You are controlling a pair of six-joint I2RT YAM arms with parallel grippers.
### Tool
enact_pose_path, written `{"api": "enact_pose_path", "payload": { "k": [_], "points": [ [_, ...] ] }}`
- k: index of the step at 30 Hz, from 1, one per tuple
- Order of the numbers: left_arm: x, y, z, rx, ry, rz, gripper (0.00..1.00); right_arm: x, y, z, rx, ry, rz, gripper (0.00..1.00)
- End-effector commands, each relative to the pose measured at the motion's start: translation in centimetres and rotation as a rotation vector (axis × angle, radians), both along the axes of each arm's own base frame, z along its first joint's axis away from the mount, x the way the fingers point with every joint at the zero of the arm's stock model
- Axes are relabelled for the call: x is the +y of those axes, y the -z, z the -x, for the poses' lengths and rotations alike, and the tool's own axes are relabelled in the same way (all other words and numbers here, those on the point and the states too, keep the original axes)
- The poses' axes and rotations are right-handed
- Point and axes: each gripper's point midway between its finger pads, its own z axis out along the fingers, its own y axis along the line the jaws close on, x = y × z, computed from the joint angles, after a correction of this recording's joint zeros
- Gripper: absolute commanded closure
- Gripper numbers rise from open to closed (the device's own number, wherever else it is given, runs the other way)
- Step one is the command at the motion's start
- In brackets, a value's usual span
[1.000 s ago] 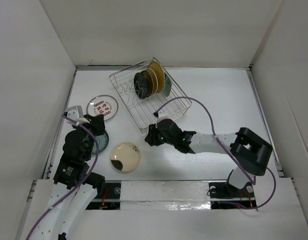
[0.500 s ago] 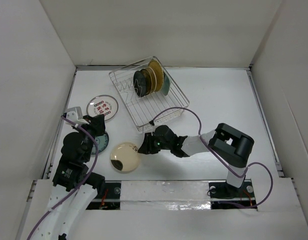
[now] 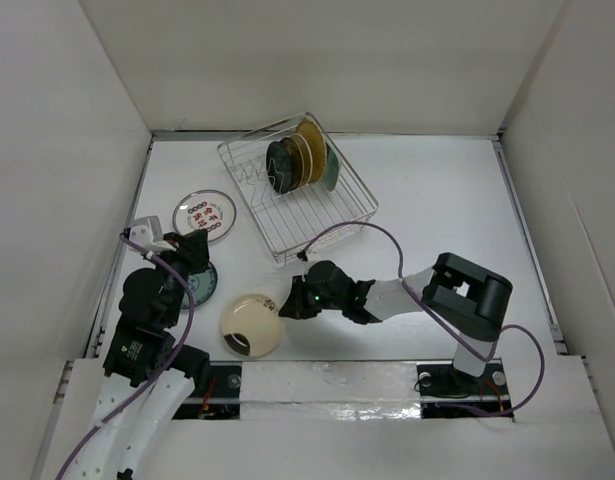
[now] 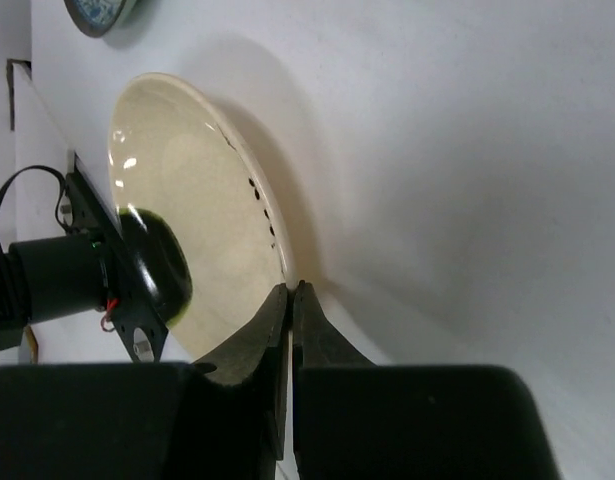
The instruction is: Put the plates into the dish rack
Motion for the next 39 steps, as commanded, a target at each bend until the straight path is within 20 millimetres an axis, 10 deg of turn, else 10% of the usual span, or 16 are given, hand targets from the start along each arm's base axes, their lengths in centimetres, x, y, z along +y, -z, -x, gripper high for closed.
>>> {"api": "enact_pose_path", "payload": {
  "k": [1, 6, 8, 18, 28, 39],
  "points": [
    [-0.2, -1.1, 0.1, -0.054, 0.01, 0.012, 0.9, -0.5, -4.1, -1.1, -0.117, 0.059, -0.037, 1.0],
    [-0.2, -1.4, 0.1, -0.063, 0.013, 0.012, 0.9, -2.4, -10.1, -3.5, -0.309, 0.134, 0.031, 1.0],
    [-0.2, -1.3, 0.0, -0.06, 0.013, 0.011, 0.9, -2.3, -15.5, -5.4, -0.419, 0.185, 0.012, 1.0],
    [0.0, -1.3, 0.0, -0.057, 0.002, 0.007, 0.9, -4.4, -26.3, -22.0, -0.84, 0.499, 0.441, 1.0],
    [0.4, -0.5, -0.3, -0.028, -0.025, -0.005, 0.9, -5.6, -25.7, -31.7, -0.899, 0.766, 0.751, 1.0],
    [-0.1, -0.5, -0.4, -0.027, -0.001, -0.004, 0.89, -7.1, -24.8, -33.1, -0.926, 0.887, 0.855, 1.0]
  ]
}}
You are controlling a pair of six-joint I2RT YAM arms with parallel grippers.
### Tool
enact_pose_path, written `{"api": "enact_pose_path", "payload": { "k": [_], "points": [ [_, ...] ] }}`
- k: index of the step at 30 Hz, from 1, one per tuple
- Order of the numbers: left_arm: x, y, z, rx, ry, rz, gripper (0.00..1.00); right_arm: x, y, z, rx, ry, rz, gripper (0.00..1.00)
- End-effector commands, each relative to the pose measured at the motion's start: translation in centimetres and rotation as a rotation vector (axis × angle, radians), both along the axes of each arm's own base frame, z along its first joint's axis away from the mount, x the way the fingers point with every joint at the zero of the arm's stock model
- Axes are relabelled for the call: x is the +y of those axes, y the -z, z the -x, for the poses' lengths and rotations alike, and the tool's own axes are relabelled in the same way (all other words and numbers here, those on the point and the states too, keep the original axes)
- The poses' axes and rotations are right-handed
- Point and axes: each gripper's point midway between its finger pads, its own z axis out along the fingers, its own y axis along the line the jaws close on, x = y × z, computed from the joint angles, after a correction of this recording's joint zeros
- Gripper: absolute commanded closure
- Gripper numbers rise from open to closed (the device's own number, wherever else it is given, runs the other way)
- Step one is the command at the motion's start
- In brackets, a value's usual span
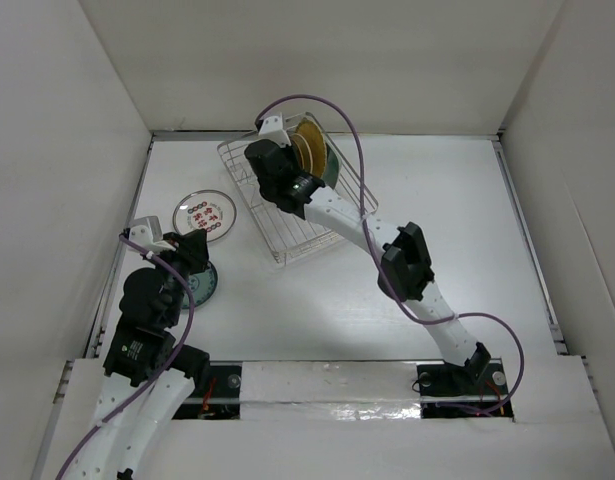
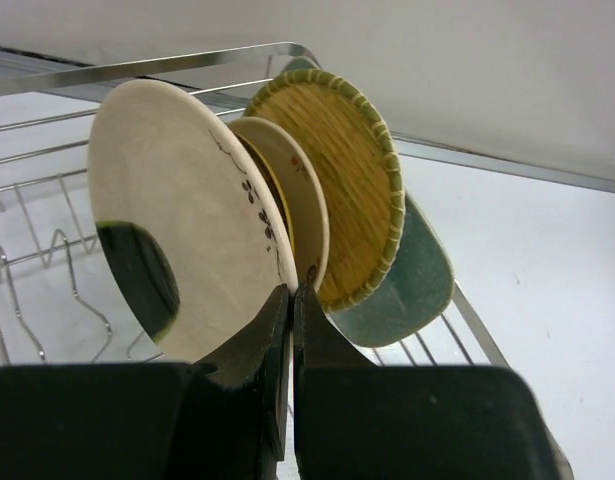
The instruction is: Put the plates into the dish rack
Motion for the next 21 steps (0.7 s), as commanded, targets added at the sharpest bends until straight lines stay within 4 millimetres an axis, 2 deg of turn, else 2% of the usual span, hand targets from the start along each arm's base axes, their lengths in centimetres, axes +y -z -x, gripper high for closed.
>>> {"api": "enact_pose_path", "payload": {
  "k": [1, 4, 6, 7, 8, 12, 16, 21],
  "points": [
    [-0.4, -0.6, -0.3, -0.028, 0.019, -0.002, 0.89, -2.5, -4.4, -0.1, -0.105, 0.119, -0.033, 1.0],
    [-0.6, -0.5, -0.3, -0.025, 0.025, -0.003, 0.89, -2.5, -5.5, -0.2, -0.13, 0.122, -0.052, 1.0],
    [-0.6, -0.5, -0.4, -0.027, 0.026, -0.002, 0.89, -2.2, -5.5, -0.3, -0.133, 0.106, -0.053, 1.0],
    [-0.6, -0.5, -0.3, -0.028, 0.026, -0.002, 0.89, -1.8, -4.4, -0.6, -0.12, 0.102, -0.035, 1.0],
    [-0.6, -0.5, -0.3, -0.027, 0.026, -0.002, 0.89, -1.7, -4.5, -0.7, -0.122, 0.105, -0.037, 1.0],
    [-0.5, -0.5, -0.2, -0.027, 0.025, -0.002, 0.89, -0.6, -0.8, -1.3, -0.075, 0.084, -0.005, 1.0],
    [-0.6, -0.5, -0.3, -0.027, 0.026, -0.002, 0.89, 0.0, 0.4, -1.7, -0.064, 0.071, -0.003, 1.0],
    [-0.5, -0.5, -0.4, -0.024, 0.022, -0.003, 0.89, 1.8, 1.9, -1.3, -0.048, 0.024, -0.001, 1.0]
  ]
}}
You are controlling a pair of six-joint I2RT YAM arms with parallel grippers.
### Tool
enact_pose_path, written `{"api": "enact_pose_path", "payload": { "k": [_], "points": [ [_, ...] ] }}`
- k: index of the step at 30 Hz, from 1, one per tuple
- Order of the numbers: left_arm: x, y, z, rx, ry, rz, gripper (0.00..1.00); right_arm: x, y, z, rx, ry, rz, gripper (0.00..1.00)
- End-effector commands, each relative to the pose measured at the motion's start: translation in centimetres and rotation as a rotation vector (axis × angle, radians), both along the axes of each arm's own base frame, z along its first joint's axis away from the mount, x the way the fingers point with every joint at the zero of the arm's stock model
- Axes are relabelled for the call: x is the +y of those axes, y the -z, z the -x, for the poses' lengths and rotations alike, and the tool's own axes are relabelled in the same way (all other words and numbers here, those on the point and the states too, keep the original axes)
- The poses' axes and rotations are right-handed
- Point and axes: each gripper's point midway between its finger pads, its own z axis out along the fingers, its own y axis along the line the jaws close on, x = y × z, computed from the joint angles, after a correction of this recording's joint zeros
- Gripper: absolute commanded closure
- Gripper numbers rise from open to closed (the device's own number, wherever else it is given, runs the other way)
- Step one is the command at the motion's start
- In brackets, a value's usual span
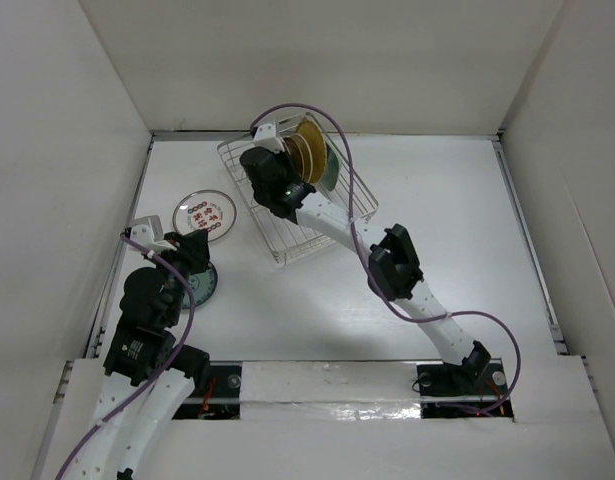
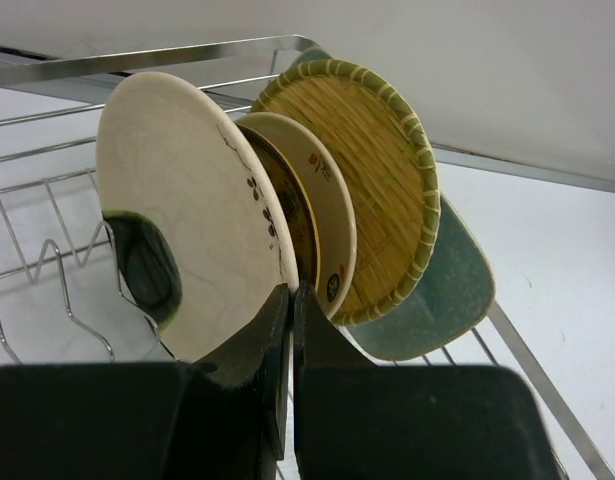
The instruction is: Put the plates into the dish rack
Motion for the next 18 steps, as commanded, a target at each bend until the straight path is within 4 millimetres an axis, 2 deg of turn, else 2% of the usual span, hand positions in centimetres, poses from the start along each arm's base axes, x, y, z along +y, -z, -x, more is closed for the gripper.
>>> {"api": "enact_pose_path", "payload": {
  "k": [1, 4, 5, 6, 7, 8, 9, 10, 12, 13, 14, 16, 17, 18],
  "points": [
    [-0.2, -0.5, -0.4, -0.026, 0.005, -0.003, 0.89, 1.1, -0.4, -0.1, -0.017, -0.026, -0.037, 1.0],
    [-0.2, -0.3, -0.6, -0.016, 0.001, -0.007, 0.89, 2.1, -0.4, 0.5, -0.005, -0.075, -0.069, 0.98],
    [-0.2, -0.3, -0.6, -0.016, -0.001, -0.007, 0.89, 2.3, -0.6, 0.6, -0.002, -0.091, -0.083, 0.93],
    [-0.2, -0.3, -0.6, -0.016, -0.002, -0.007, 0.89, 2.4, -1.1, 0.7, -0.011, -0.101, -0.113, 0.8],
    [-0.1, -0.3, -0.7, -0.016, -0.006, -0.007, 0.89, 2.3, -3.0, 1.0, -0.028, -0.121, -0.147, 0.74],
    [-0.1, -0.2, -0.7, -0.013, -0.009, -0.008, 0.89, 2.6, -2.3, 1.7, -0.014, -0.14, -0.137, 0.69],
    [0.0, -0.3, -0.7, -0.015, -0.015, -0.007, 0.89, 2.6, -3.3, 1.8, -0.035, -0.151, -0.161, 0.62],
    [0.1, -0.3, -0.7, -0.013, -0.018, -0.008, 0.89, 2.9, -5.3, 2.8, -0.056, -0.177, -0.186, 0.58],
    [0.3, -0.4, -0.7, -0.018, -0.027, -0.007, 0.89, 3.1, -5.4, 3.6, -0.053, -0.199, -0.185, 0.54],
    [0.3, -0.5, -0.7, -0.022, -0.03, -0.005, 0.89, 3.8, -5.7, 4.3, -0.049, -0.226, -0.192, 0.53],
    [0.4, -0.5, -0.7, -0.02, -0.033, -0.003, 0.89, 4.1, -7.2, 5.4, -0.06, -0.254, -0.218, 0.53],
    [0.6, -0.7, -0.5, -0.03, -0.044, 0.006, 0.89, 4.6, -6.4, 6.5, -0.033, -0.31, -0.231, 0.56],
    [0.7, -0.8, -0.5, -0.031, -0.049, 0.009, 0.89, 5.5, -8.1, 8.4, -0.04, -0.365, -0.282, 0.65],
    [0.8, -0.9, -0.4, -0.037, -0.055, 0.013, 0.89, 6.7, -6.2, 9.8, 0.013, -0.442, -0.306, 0.87]
  ]
}}
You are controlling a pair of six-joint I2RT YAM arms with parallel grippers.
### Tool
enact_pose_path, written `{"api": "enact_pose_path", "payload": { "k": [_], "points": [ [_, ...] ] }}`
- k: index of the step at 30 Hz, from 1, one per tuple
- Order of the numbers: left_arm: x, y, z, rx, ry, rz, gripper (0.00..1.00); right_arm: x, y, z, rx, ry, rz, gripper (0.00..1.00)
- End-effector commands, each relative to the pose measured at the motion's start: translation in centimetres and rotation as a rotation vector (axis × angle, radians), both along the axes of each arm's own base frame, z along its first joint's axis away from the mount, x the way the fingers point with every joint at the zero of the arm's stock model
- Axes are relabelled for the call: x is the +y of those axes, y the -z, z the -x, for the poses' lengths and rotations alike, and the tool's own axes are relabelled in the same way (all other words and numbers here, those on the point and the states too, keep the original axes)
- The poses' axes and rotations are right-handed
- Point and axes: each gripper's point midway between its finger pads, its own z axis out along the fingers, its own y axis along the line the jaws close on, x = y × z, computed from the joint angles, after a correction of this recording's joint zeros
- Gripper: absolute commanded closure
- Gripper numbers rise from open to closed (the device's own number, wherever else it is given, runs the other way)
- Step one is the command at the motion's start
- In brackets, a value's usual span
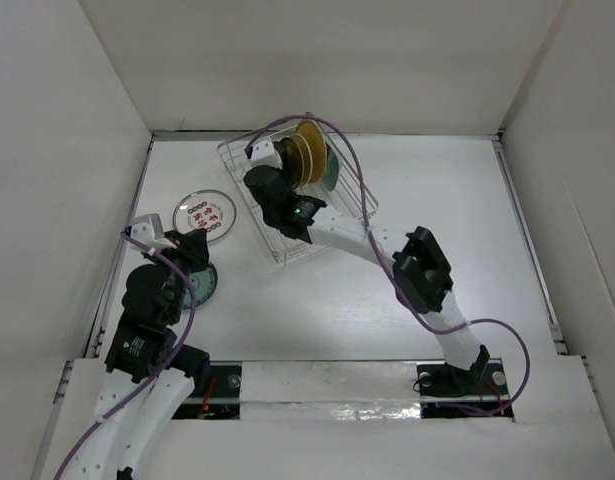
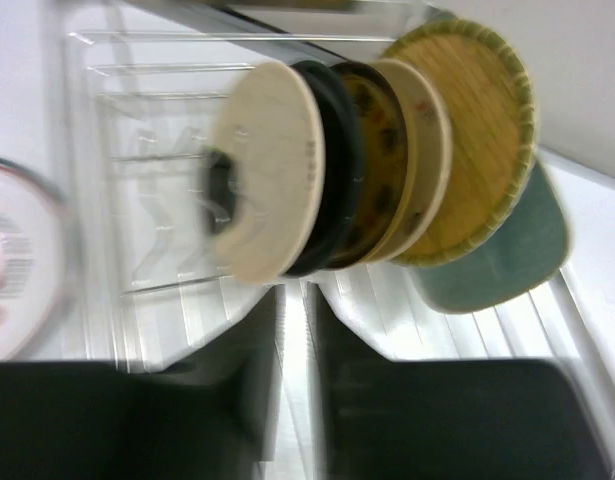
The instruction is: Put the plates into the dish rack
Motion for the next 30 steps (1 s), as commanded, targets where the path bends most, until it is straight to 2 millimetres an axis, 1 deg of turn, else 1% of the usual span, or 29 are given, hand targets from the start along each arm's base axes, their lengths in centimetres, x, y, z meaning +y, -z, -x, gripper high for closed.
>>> {"api": "enact_pose_path", "payload": {
  "k": [1, 2, 3, 4, 5, 6, 7, 8, 9, 10, 11, 12, 13, 14, 15, 16, 17, 19, 20, 21, 22, 23, 24, 25, 27, 28, 30],
  "points": [
    [0.5, -1.4, 0.1, -0.062, -0.026, 0.021, 0.9, 4.0, -6.3, 5.1, -0.024, -0.214, -0.274, 0.95],
    [0.6, -1.6, 0.1, -0.069, -0.029, 0.021, 0.91, 5.5, -6.0, 7.3, 0.007, -0.289, -0.299, 1.0],
    [0.7, -1.8, 0.2, -0.078, -0.035, 0.021, 0.93, 6.4, -6.8, 9.2, 0.027, -0.346, -0.361, 1.0],
    [0.9, -2.0, 0.4, -0.088, -0.043, 0.023, 0.96, 7.8, -4.8, 11.4, 0.084, -0.433, -0.37, 1.0],
    [1.1, -2.1, 0.5, -0.093, -0.049, 0.027, 1.0, 9.2, -4.4, 13.8, 0.113, -0.494, -0.39, 1.0],
    [1.5, -2.3, 0.6, -0.102, -0.067, 0.031, 1.0, 10.0, -4.4, 15.1, 0.145, -0.524, -0.447, 1.0],
    [2.0, -2.6, 0.9, -0.12, -0.083, 0.041, 1.0, 11.2, -3.6, 17.0, 0.199, -0.602, -0.47, 1.0],
    [2.0, -2.9, 1.1, -0.131, -0.08, 0.047, 1.0, 11.8, -2.2, 18.1, 0.241, -0.631, -0.479, 1.0],
    [2.1, -3.1, 1.2, -0.138, -0.083, 0.051, 1.0, 12.5, -1.5, 19.1, 0.272, -0.652, -0.498, 1.0],
    [2.3, -3.4, 1.6, -0.157, -0.087, 0.061, 1.0, 13.3, 0.2, 19.8, 0.335, -0.669, -0.512, 1.0],
    [2.5, -3.6, 1.8, -0.167, -0.092, 0.065, 1.0, 13.8, 0.6, 19.9, 0.358, -0.673, -0.521, 1.0],
    [2.7, -3.7, 2.0, -0.174, -0.099, 0.066, 1.0, 14.4, 1.4, 20.7, 0.389, -0.678, -0.53, 0.9],
    [2.9, -4.0, 2.3, -0.188, -0.105, 0.072, 1.0, 14.9, 3.1, 20.8, 0.42, -0.676, -0.516, 0.8],
    [3.0, -4.1, 2.5, -0.191, -0.109, 0.072, 1.0, 15.4, 3.8, 21.2, 0.433, -0.675, -0.506, 0.71],
    [3.1, -4.1, 2.6, -0.194, -0.112, 0.073, 1.0, 15.7, 3.8, 20.9, 0.438, -0.652, -0.509, 0.56],
    [3.1, -4.4, 2.8, -0.204, -0.112, 0.077, 1.0, 15.8, 4.5, 20.6, 0.447, -0.632, -0.502, 0.53],
    [3.1, -4.2, 2.8, -0.201, -0.11, 0.076, 0.98, 16.1, 6.3, 20.4, 0.467, -0.611, -0.482, 0.52],
    [3.1, -4.4, 2.9, -0.209, -0.105, 0.078, 0.97, 16.2, 7.2, 19.7, 0.468, -0.565, -0.474, 0.5],
    [3.1, -4.5, 3.0, -0.212, -0.104, 0.078, 0.96, 16.4, 9.0, 19.6, 0.49, -0.548, -0.454, 0.49],
    [3.0, -4.5, 3.0, -0.213, -0.099, 0.078, 0.96, 16.5, 9.6, 19.5, 0.499, -0.538, -0.452, 0.49],
    [3.0, -4.5, 3.1, -0.216, -0.095, 0.079, 0.96, 16.4, 10.0, 18.7, 0.499, -0.511, -0.459, 0.49],
    [2.9, -4.7, 3.2, -0.223, -0.092, 0.081, 0.96, 16.4, 10.5, 18.4, 0.495, -0.495, -0.457, 0.49],
    [2.8, -4.6, 3.2, -0.224, -0.084, 0.081, 0.95, 16.2, 12.1, 18.0, 0.514, -0.476, -0.439, 0.49],
    [2.7, -4.7, 3.3, -0.228, -0.079, 0.082, 0.95, 16.5, 12.1, 17.8, 0.517, -0.468, -0.451, 0.49],
    [2.5, -4.8, 3.3, -0.23, -0.067, 0.083, 0.95, 16.9, 13.0, 18.1, 0.538, -0.476, -0.455, 0.49],
    [2.5, -4.8, 3.3, -0.231, -0.064, 0.085, 0.95, 17.1, 14.3, 18.3, 0.563, -0.472, -0.452, 0.5],
    [2.5, -4.9, 3.5, -0.238, -0.061, 0.087, 0.94, 17.7, 14.9, 18.6, 0.59, -0.488, -0.461, 0.51]
  ]
}}
